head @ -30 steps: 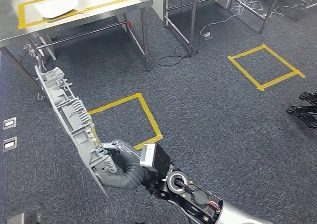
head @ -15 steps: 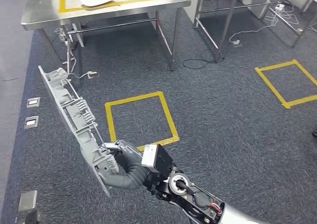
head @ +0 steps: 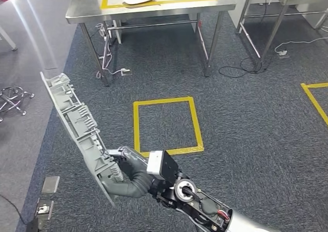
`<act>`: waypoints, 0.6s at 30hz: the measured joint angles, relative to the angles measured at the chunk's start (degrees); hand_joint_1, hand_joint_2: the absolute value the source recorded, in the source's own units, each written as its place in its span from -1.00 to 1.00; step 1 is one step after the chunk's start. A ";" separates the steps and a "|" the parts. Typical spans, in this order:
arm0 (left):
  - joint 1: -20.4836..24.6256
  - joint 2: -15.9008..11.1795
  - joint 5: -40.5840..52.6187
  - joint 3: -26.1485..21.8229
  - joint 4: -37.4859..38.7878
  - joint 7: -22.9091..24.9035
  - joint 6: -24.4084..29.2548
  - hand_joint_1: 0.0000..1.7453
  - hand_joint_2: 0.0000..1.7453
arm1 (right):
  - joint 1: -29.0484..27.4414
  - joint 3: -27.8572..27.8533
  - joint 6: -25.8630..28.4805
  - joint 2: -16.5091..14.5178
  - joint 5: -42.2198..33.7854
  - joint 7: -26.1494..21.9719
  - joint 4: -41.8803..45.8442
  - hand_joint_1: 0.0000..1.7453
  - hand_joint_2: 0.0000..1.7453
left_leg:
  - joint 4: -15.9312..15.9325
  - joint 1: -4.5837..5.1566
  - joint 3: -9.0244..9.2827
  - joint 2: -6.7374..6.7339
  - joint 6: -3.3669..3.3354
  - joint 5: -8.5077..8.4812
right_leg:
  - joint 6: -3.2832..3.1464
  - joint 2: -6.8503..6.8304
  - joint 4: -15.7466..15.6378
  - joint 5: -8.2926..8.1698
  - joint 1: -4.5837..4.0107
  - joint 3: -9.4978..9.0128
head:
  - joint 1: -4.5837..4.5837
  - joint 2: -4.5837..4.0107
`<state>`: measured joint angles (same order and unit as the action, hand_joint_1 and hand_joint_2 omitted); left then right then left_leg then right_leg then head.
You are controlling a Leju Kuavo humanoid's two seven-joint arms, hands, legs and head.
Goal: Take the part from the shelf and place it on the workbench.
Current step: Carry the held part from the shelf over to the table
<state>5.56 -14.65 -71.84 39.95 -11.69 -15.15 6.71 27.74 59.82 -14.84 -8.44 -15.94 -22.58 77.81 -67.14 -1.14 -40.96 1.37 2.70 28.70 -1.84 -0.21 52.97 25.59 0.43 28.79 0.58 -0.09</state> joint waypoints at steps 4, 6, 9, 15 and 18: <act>-0.18 0.10 -0.09 0.00 0.00 0.00 0.16 -1.00 -1.00 | -0.02 -0.03 -0.62 0.01 -1.30 -0.15 -0.11 0.78 1.00 | 1.91 -0.95 1.19 -1.26 0.93 -2.53 | 0.38 -1.93 0.26 0.38 0.09 0.00 | 0.85 0.00; -0.18 0.04 -0.15 -0.01 0.00 0.00 0.22 -1.00 -1.00 | 0.00 -0.07 -1.09 0.01 -2.32 -0.23 -0.12 0.78 1.00 | 10.06 -1.13 5.71 -1.82 0.90 -5.23 | 1.03 -2.49 0.67 0.80 -0.02 0.04 | 1.23 0.00; -0.25 0.15 -0.25 -0.02 0.00 0.00 0.34 -1.00 -1.00 | -0.03 -0.19 -1.14 0.01 -3.08 -0.28 -0.15 0.78 1.00 | 13.04 -1.01 7.47 -1.89 0.13 -5.63 | 1.08 -2.65 1.07 1.47 -0.47 0.08 | 0.98 0.00; -0.34 0.26 -0.52 -0.04 0.00 0.00 0.45 -1.00 -1.00 | -0.06 -0.68 -0.65 0.01 -4.17 -0.82 -0.18 0.78 1.00 | 12.99 -0.48 7.70 -1.89 -0.69 -5.32 | -0.45 -2.40 0.74 1.23 -0.24 -0.32 | -0.63 -0.01; -0.34 0.26 -0.73 -0.04 0.00 0.00 0.42 -1.00 -1.00 | -0.07 -1.02 -0.64 0.01 -4.52 -1.05 -0.18 0.78 1.00 | 12.95 -0.27 7.69 -1.90 -0.94 -5.24 | 0.70 -2.39 0.46 1.10 0.02 -0.47 | -1.07 -0.01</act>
<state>5.22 -14.40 -72.57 39.91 -11.69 -15.15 7.13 27.67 58.80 -15.47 -8.44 -20.46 -23.63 77.64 -54.20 -1.41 -33.27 -0.53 1.76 23.46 -1.15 -2.61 53.43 26.69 0.45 28.31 -0.49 -0.09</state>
